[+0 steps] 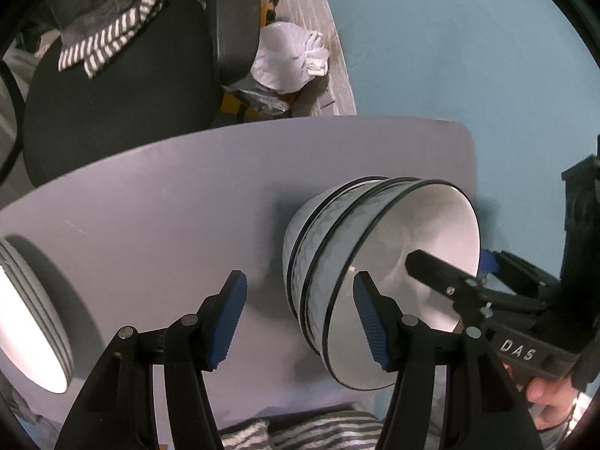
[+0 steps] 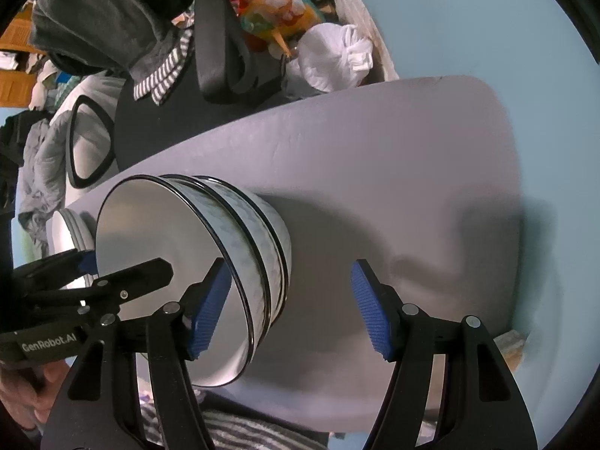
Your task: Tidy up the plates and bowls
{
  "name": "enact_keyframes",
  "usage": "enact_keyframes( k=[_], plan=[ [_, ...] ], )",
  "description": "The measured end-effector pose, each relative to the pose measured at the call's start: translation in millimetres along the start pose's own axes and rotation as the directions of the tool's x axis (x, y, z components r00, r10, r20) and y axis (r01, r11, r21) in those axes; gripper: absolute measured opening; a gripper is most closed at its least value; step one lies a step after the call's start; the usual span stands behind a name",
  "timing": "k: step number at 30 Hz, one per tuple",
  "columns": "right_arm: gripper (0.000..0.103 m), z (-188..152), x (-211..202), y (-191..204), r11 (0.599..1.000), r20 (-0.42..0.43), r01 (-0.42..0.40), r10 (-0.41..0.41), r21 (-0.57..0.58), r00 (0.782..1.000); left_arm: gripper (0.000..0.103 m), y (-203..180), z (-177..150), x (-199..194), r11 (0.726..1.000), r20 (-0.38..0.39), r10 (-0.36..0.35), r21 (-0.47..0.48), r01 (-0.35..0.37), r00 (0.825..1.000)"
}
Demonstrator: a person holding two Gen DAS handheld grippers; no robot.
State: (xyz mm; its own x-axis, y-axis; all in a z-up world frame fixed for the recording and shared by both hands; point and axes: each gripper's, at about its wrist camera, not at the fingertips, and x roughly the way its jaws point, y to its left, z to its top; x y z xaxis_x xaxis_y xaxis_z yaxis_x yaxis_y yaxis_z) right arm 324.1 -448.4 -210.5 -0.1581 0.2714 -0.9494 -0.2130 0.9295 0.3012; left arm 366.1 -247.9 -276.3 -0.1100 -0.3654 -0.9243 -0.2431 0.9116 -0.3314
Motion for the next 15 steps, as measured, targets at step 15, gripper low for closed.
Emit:
enact_keyframes(
  k=[15],
  plan=[
    [0.058,5.9,9.5,-4.6,0.997,-0.020,-0.060,0.061,0.038,0.998,0.038,-5.2,5.5,3.6,0.998,-0.019,-0.063,0.009,0.064,0.998]
  ],
)
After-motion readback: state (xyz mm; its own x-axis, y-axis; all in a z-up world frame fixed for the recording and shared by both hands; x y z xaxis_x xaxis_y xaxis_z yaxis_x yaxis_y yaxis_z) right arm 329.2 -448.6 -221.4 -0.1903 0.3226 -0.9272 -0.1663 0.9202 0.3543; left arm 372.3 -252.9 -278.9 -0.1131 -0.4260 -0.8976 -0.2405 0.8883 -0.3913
